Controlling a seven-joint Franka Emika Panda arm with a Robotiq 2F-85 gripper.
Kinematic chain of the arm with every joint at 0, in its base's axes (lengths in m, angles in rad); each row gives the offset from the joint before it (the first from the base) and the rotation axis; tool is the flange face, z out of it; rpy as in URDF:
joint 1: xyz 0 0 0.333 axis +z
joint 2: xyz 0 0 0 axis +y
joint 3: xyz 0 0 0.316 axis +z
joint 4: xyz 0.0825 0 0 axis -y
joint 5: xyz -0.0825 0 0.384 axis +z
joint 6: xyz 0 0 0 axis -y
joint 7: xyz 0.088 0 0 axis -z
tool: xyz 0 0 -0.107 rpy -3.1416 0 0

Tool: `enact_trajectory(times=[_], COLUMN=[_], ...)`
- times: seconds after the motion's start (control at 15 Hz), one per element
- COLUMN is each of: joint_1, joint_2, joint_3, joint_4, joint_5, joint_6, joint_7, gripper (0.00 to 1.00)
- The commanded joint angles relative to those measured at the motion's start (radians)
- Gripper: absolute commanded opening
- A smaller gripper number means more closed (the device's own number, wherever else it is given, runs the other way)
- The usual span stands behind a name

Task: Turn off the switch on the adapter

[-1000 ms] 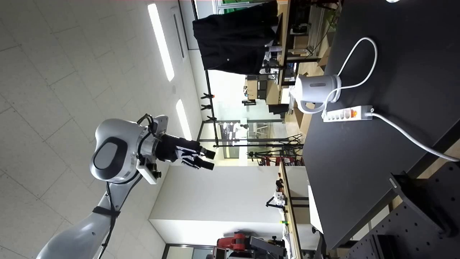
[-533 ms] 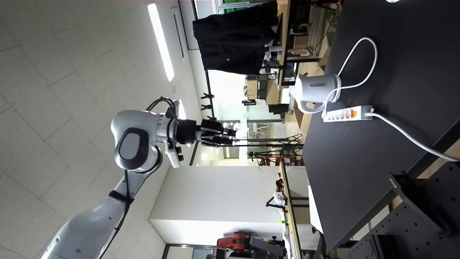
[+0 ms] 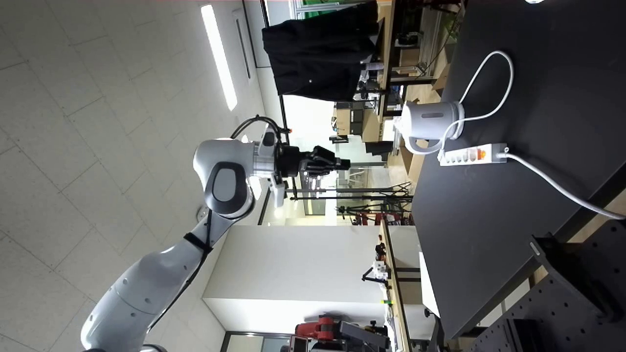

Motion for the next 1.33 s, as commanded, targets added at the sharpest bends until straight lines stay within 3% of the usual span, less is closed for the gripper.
enact_trajectory(times=[0.0, 0.13, 0.2, 1.27], joint_1=[0.008, 0.004, 0.000, -0.002], joint_2=[0.076, 0.118, 0.078, 0.117], joint_3=[0.034, 0.050, 0.047, 0.057], joint_4=[0.028, 0.057, 0.010, 0.033], joint_5=[0.031, -0.021, 0.007, 0.002], joint_6=[0.057, -0.035, 0.030, -0.007], joint_7=[0.054, 0.087, 0.034, 0.045], gripper=[0.00, 0.00, 0.01, 0.01])
